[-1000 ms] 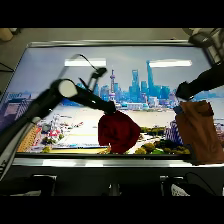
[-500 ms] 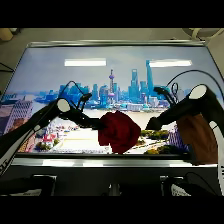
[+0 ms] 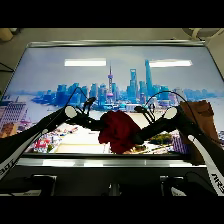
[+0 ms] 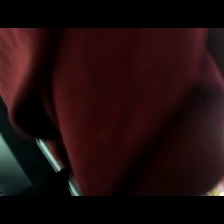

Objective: Fold the shirts.

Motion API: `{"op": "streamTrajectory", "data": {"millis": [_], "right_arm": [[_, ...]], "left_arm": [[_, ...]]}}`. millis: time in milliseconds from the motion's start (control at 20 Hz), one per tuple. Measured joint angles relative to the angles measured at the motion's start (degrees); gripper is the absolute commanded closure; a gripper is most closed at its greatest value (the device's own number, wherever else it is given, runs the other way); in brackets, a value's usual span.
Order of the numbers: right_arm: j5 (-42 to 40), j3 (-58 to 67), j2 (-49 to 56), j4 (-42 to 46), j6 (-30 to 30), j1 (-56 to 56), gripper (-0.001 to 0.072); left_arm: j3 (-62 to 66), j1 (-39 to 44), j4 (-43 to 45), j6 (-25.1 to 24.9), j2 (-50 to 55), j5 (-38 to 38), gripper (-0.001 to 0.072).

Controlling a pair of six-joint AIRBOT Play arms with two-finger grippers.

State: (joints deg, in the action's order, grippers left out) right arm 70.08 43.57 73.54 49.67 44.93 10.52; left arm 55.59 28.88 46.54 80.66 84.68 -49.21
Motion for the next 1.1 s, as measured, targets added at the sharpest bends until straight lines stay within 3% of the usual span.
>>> {"op": "streamTrajectory", "data": {"millis": [150,300,550,800,1100], "right_arm": [[-2.93,0.79,-0.96,0.17,-0.02,2.08,0.0691],[-1.95,7.56,-5.33,4.90,0.00,0.57,0.0692],[2.05,34.27,-17.00,17.55,0.02,-2.99,0.0691],[4.17,52.35,-25.79,18.91,1.75,-3.76,0.0690],[22.03,54.58,-25.03,22.14,4.26,-3.91,0.0691]], "left_arm": [[2.49,0.04,3.10,-0.63,-3.23,0.17,0.0685],[8.52,-0.33,12.02,0.87,-9.22,-1.01,0.0685],[27.96,-2.10,22.77,3.50,-22.67,-1.25,0.0685],[40.24,0.04,25.55,4.15,-32.72,-0.26,0.0685],[36.85,1.64,31.76,6.08,-35.23,-10.05,0.0684]]}}
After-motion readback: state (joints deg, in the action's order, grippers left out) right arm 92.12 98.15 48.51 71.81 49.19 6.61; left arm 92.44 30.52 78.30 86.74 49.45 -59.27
